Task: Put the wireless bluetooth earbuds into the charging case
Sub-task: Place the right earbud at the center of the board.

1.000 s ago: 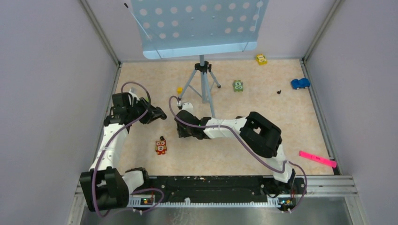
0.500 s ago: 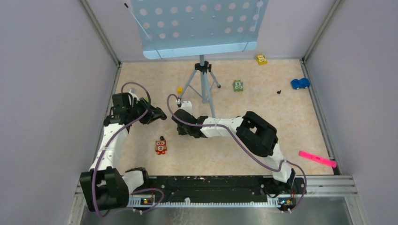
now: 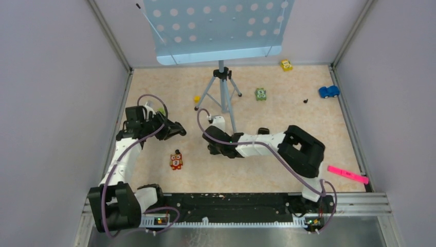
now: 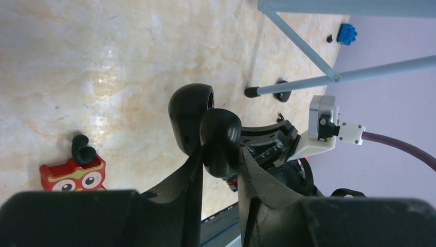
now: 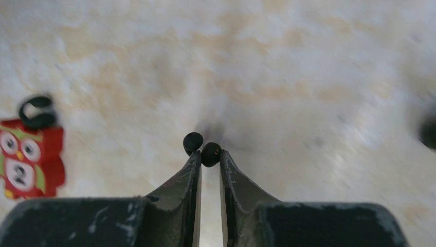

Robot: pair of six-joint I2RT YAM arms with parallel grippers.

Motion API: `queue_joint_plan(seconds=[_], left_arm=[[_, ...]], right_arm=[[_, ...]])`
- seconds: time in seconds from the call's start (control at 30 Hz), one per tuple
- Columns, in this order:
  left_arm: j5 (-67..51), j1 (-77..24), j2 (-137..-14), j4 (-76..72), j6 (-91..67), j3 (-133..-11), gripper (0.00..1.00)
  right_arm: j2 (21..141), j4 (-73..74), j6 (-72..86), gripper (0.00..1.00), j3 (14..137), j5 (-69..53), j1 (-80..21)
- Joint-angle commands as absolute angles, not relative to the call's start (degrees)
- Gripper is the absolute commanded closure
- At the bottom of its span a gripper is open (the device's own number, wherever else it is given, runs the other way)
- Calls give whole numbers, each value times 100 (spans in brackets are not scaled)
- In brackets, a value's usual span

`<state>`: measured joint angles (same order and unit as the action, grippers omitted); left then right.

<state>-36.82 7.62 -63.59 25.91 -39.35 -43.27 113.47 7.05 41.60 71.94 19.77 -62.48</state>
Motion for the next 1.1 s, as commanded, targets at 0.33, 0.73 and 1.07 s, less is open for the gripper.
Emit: queue_joint_plan(seconds=[0.33, 0.73, 1.07], left_arm=[[-5293, 40, -6787, 1489, -3445, -4021, 100], [-5895, -1650, -7829, 1258, -2934, -4385, 100], [-5764, -1701, -7950, 1358, -2810, -4549, 100]], right_arm=[[7867, 1874, 4898, 93, 4317, 2454, -6137], [7338, 2734, 5315, 72, 3671, 2509, -6033], [7310, 3156, 5001, 67, 4347, 2628, -6100]])
